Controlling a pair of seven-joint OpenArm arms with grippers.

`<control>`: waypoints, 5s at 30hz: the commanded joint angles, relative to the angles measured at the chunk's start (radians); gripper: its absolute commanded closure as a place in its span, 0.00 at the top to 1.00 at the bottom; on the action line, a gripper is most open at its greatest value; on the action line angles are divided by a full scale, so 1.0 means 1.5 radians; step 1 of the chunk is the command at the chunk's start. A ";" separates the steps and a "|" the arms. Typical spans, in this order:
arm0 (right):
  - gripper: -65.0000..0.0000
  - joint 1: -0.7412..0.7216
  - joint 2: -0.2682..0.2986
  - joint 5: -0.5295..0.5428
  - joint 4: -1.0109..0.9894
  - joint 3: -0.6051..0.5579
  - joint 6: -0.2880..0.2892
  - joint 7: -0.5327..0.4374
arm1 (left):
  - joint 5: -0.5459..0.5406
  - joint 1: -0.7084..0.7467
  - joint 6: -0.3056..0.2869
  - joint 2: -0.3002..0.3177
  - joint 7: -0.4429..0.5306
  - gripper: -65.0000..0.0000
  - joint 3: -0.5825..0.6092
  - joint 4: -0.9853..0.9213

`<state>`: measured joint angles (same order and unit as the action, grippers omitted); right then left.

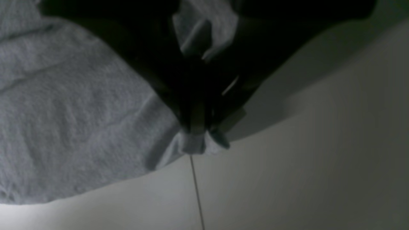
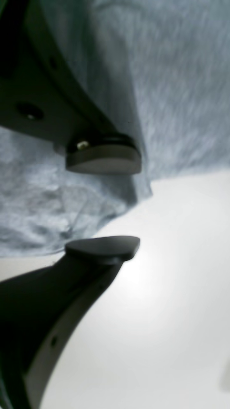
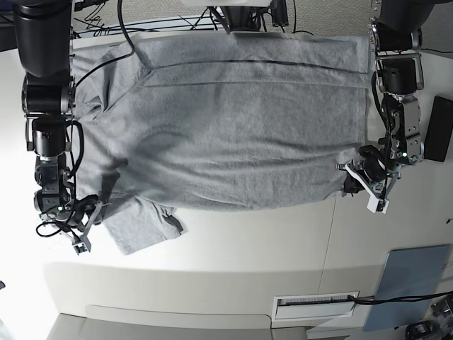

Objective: Fold the T-shirt properly
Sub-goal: 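Lift the hem with both grippers and fold it over toward the collar, then lower the folded hem onto the shirt near the collar, then move the right gripper along the folded edge and grasp the shirt corner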

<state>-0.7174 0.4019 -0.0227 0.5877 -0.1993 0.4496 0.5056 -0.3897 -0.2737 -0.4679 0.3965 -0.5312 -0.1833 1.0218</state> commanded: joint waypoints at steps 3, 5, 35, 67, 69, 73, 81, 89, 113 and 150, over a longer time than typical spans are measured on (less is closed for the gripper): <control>0.47 -0.022 0.009 -0.001 0.003 0.003 -0.032 -0.017 | -0.009 -0.015 -0.003 0.011 0.010 0.00 -0.002 0.011; 0.47 -0.022 0.010 -0.006 0.003 0.003 -0.050 -0.016 | -0.009 -0.015 -0.003 0.011 0.010 0.00 -0.002 0.011; 0.00 -0.017 0.009 0.030 -0.105 0.003 -0.101 0.052 | -0.009 -0.015 -0.003 0.011 0.010 0.00 -0.002 0.011; 0.00 0.319 0.074 -0.012 0.542 0.115 -0.252 0.163 | -0.020 0.021 -0.003 0.012 -0.013 0.00 -0.002 0.131; 0.00 0.347 0.074 -0.003 0.571 0.137 -0.250 0.165 | -0.040 0.042 -0.003 0.015 -0.015 0.00 -0.002 0.154; 0.00 0.410 0.074 0.002 0.629 0.168 -0.245 0.166 | -0.052 0.093 -0.003 0.016 -0.015 0.00 -0.011 0.206; 0.00 0.534 0.074 0.003 0.758 0.214 -0.246 0.180 | -0.090 0.193 -0.004 0.016 -0.015 0.00 -0.093 0.269; 0.00 0.658 0.069 0.003 0.868 0.275 -0.249 0.208 | -0.142 0.271 -0.073 0.016 -0.020 0.00 -0.137 0.278; 0.00 0.853 -0.019 -0.033 0.966 0.344 -0.251 0.231 | -0.137 0.329 -0.076 0.017 -0.038 0.00 -0.138 0.282; 0.29 0.853 0.161 -0.026 0.973 0.280 0.074 0.100 | -0.137 0.328 -0.081 0.009 -0.050 0.00 -0.137 0.282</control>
<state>0.5648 0.6270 -0.0601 2.0315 0.2115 0.5686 0.6708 -0.5892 0.2237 -0.5823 0.3981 -0.6125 -0.3820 1.4288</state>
